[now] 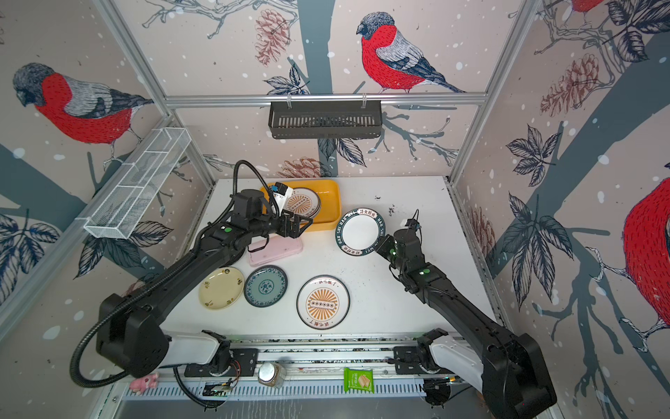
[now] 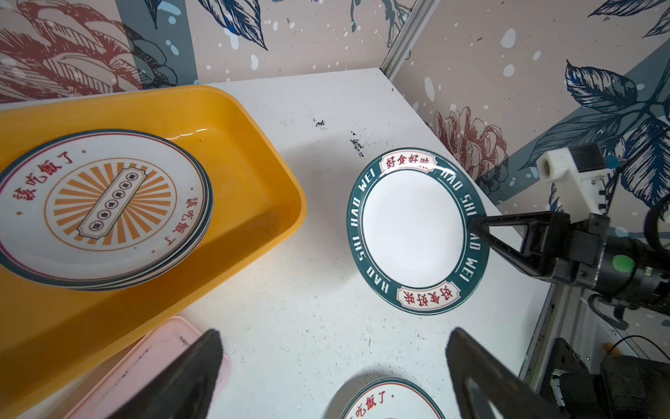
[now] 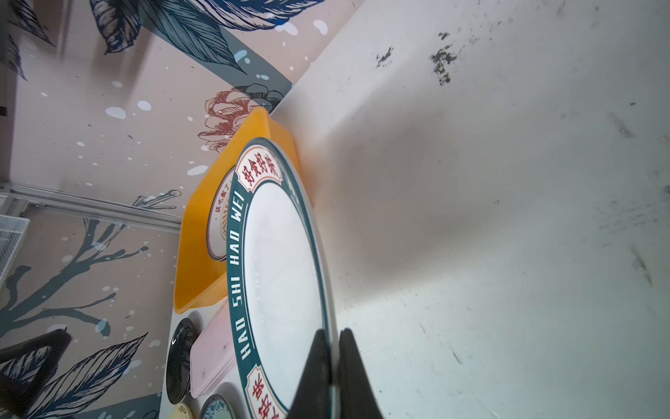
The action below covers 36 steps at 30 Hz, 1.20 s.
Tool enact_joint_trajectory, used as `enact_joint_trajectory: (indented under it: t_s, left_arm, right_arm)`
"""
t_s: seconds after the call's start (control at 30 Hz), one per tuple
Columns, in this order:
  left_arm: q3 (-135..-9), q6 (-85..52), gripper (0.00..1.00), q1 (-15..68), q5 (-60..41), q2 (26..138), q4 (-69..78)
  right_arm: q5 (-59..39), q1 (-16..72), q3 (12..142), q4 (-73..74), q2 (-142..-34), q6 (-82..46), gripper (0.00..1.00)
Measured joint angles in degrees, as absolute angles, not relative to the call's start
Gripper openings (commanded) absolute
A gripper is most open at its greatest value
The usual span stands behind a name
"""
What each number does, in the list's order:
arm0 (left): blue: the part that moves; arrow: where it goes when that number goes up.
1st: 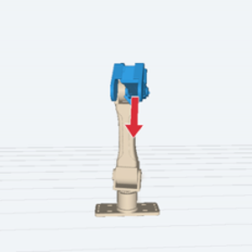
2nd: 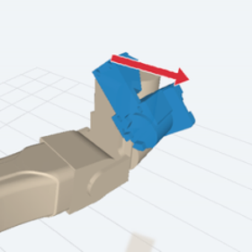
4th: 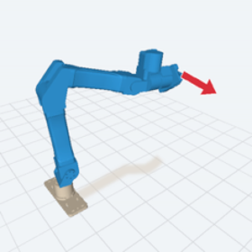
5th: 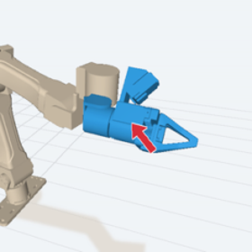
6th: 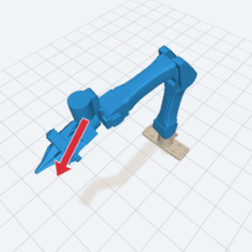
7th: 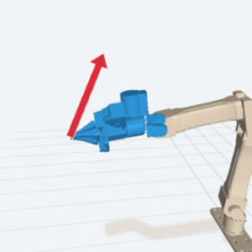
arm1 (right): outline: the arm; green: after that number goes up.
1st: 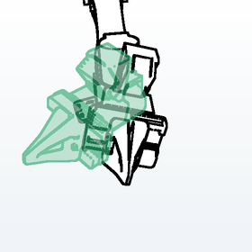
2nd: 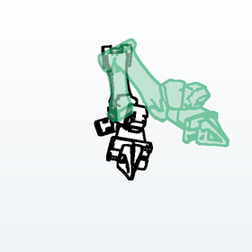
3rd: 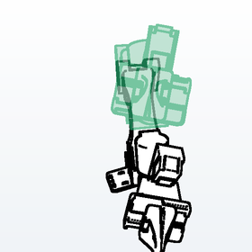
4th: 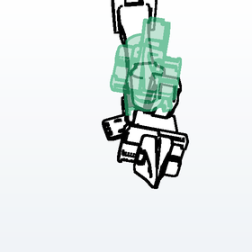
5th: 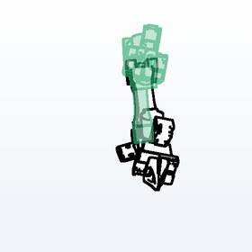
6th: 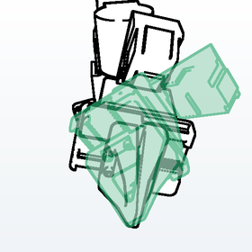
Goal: Place the plates into the plastic bin on the countertop
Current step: 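Lift the green-rimmed plate upright with the right gripper toward the left gripper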
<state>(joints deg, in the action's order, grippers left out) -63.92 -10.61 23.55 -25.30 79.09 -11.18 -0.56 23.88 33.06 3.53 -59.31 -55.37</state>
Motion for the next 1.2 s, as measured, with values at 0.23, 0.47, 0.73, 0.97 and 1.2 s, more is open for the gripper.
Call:
enact_joint_trajectory:
  t_s: [0.23, 0.47, 0.73, 0.97, 1.2]
  left_arm:
    - [-65.52, -11.57, 0.91, 23.35, -27.29, 81.97, -13.1]
    - [-67.66, -11.6, 0.76, 23.35, -29.54, 85.23, -15.2]
    - [-68.36, -11.66, 0.61, 23.18, -31.46, 86.21, -16.62]
    - [-68.27, -12.32, 0.35, 21.17, -35.05, 86.17, -16.58]
    - [-66.0, -16.47, 0.21, 18.2, -40.97, 85.21, -12.64]
  right_arm:
    - [-4.64, 27.55, 34.79, 11.51, -61.23, -53.54, 0.01]
    - [-7.79, 31.07, 36.64, 19.4, -64.77, -52.05, 0.01]
    - [-8.75, 31.64, 37.01, 22.33, -66.24, -52.05, 0.01]
    - [-8.73, 31.7, 36.67, 23.59, -66.48, -52.07, 0.01]
    - [-9.39, 31.7, 36.36, 25.56, -67.79, -52.25, 0.01]
